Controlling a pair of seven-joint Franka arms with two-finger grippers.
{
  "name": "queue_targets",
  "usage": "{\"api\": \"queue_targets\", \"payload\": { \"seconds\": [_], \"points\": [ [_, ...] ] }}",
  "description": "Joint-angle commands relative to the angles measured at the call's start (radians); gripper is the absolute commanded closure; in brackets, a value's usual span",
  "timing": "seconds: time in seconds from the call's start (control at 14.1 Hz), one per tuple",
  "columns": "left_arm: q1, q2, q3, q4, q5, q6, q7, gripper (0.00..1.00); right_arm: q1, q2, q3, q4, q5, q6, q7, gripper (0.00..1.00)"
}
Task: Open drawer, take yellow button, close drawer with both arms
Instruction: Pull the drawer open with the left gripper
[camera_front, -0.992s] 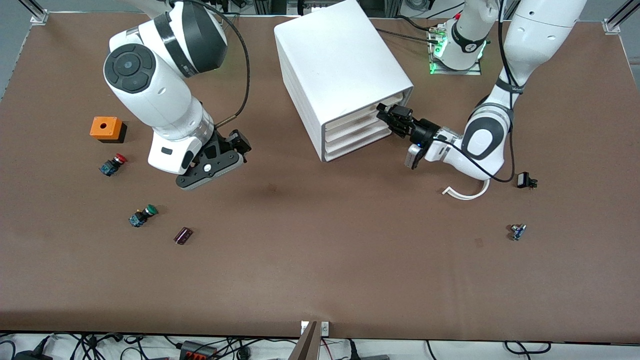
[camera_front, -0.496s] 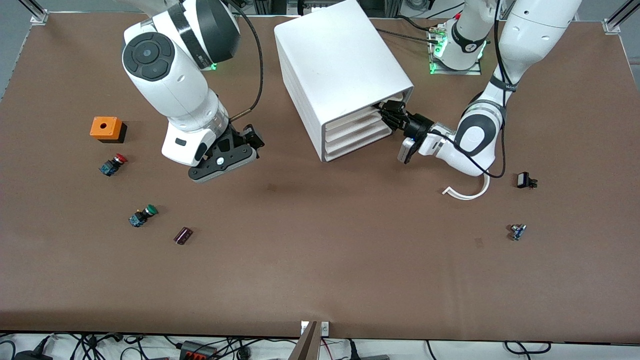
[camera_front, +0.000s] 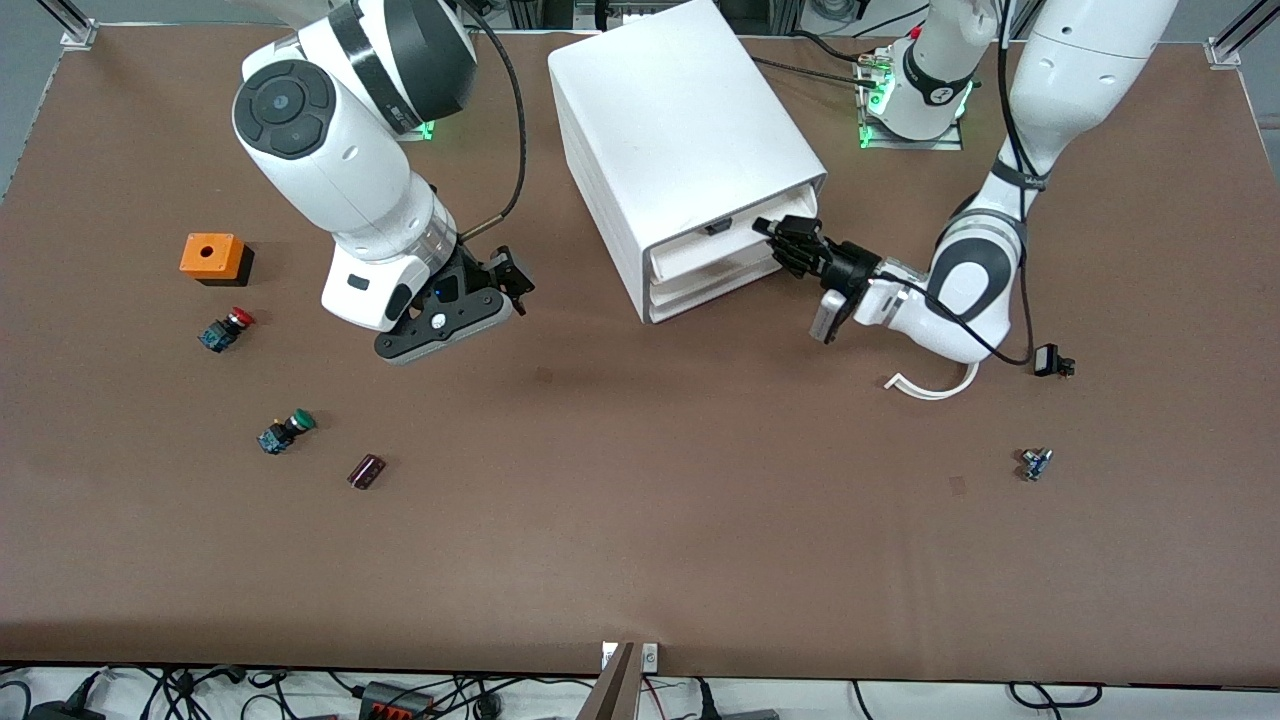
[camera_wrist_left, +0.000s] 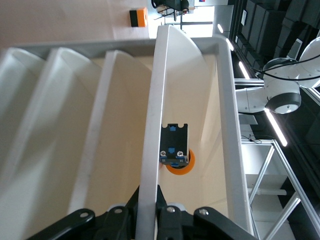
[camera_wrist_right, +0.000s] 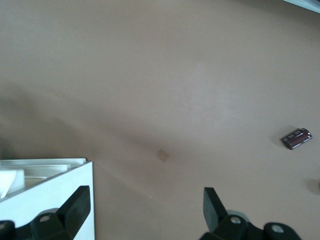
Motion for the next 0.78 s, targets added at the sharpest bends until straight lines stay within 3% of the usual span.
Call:
{"api": "queue_targets", "payload": {
  "seconds": [0.0, 0.35, 0.42, 0.5, 0.71],
  "points": [
    [0.031, 0.114, 0.01, 0.168, 0.061, 0.015, -0.057, 1.0, 0.006, 0.037, -0.004, 0.058, 0.024, -0.005, 0.021, 0.0],
    [0.067, 0.194, 0.011, 0.317, 0.112, 0.013, -0.113, 0.96, 0.056, 0.086, -0.003, 0.131, 0.026, 0.001, 0.045, 0.0],
    [0.065, 0.193, 0.011, 0.318, 0.115, 0.013, -0.132, 0.67, 0.079, 0.098, -0.003, 0.148, 0.026, 0.01, 0.082, 0.0],
    [0.067, 0.19, 0.011, 0.317, 0.115, 0.013, -0.138, 0.03, 0.118, 0.107, -0.006, 0.157, 0.023, 0.03, 0.128, 0.0],
    [0.091, 0.155, 0.011, 0.317, 0.122, -0.001, -0.173, 0.0, 0.171, 0.133, -0.006, 0.159, 0.023, 0.101, 0.212, 0.0]
  ]
}}
